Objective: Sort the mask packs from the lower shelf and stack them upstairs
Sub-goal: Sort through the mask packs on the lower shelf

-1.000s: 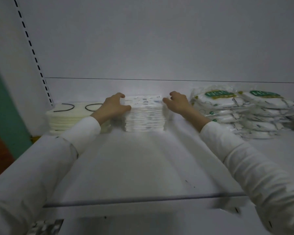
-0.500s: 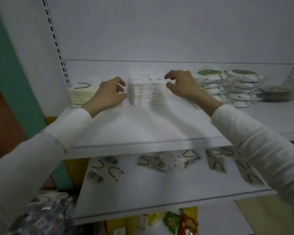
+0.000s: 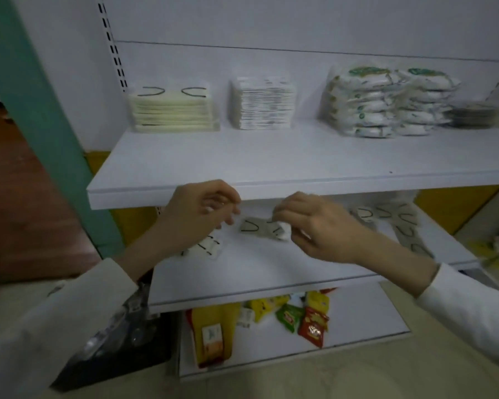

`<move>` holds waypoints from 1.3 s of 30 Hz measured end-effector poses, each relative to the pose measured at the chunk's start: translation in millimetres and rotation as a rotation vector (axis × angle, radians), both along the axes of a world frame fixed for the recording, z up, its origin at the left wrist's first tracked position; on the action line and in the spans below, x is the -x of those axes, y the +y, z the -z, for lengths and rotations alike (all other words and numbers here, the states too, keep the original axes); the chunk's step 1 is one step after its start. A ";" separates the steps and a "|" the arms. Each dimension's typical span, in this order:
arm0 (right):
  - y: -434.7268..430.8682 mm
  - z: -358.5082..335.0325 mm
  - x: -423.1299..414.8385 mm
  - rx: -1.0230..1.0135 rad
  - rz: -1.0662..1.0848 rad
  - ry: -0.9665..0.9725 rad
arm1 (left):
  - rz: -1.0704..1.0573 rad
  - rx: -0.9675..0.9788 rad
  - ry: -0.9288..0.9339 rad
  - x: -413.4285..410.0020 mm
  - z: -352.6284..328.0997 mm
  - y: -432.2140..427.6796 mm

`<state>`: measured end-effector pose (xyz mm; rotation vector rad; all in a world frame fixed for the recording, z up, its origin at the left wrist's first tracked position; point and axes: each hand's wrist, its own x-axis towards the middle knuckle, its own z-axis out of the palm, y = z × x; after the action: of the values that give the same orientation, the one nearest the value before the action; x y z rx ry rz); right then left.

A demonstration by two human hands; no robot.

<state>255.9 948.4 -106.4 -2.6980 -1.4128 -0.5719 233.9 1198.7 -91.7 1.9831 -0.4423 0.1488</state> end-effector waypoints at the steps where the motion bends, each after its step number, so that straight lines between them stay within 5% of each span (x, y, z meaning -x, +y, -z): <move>1: 5.2 16.5 0.8 0.032 -0.034 0.030 | 0.028 -0.027 0.033 0.0 13.7 1.2; 7: 26.6 113.0 -34.4 0.066 -0.049 0.351 | -0.049 -0.165 0.342 -25.4 125.2 20.5; 14: 45.0 238.7 -109.6 0.080 0.180 0.633 | -0.287 -0.161 0.597 -52.5 255.5 33.8; 24: 143.9 353.5 -233.3 -0.069 0.527 0.690 | -0.515 -0.020 0.517 -79.5 346.8 55.4; 30: 187.6 386.5 -264.2 0.163 0.513 0.699 | -0.543 -0.039 0.505 -88.5 369.9 61.9; 35: 185.6 386.8 -250.8 -0.073 0.576 0.621 | -0.514 -0.008 0.527 -89.6 378.9 49.5; 39: 188.5 377.7 -253.4 -0.135 0.661 0.840 | -0.491 0.014 0.517 -89.9 379.9 42.9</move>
<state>509.2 1136.9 -484.1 -2.6943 -0.2707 0.4303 323.8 1241.6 -471.6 1.9896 0.3797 -0.0581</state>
